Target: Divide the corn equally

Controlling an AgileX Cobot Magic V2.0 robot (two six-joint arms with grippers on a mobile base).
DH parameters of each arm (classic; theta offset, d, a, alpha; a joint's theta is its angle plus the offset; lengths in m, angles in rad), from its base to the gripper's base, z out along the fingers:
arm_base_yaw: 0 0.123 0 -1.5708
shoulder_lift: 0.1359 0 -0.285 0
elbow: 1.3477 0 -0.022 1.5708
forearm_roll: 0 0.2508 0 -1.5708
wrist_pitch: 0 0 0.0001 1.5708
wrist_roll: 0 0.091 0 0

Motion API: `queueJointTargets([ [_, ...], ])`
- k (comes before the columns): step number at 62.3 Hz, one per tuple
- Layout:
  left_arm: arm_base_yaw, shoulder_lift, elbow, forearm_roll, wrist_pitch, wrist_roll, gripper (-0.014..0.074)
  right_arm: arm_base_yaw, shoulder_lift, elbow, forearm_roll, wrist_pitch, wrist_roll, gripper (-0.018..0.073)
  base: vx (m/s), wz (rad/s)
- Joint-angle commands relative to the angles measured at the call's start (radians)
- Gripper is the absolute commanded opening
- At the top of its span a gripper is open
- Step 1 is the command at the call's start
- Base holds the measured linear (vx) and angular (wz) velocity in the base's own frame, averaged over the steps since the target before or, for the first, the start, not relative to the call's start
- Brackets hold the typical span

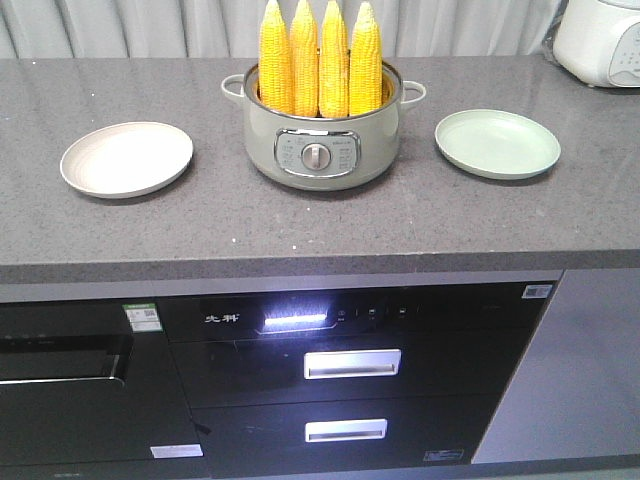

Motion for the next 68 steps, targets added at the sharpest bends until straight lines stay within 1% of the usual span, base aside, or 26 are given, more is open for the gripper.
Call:
queueJointTargets([
  [1,-0.002,-0.016,-0.004,0.001,-0.076,-0.008,-0.0007,-0.006,-0.004,0.008,-0.009,-0.074,-0.003,-0.0001,0.12,-0.02],
  [68,-0.002,-0.016,-0.004,0.001,-0.076,-0.008,-0.0007,-0.006,-0.004,0.008,-0.009,-0.074,-0.003,-0.0001,0.11,0.0],
])
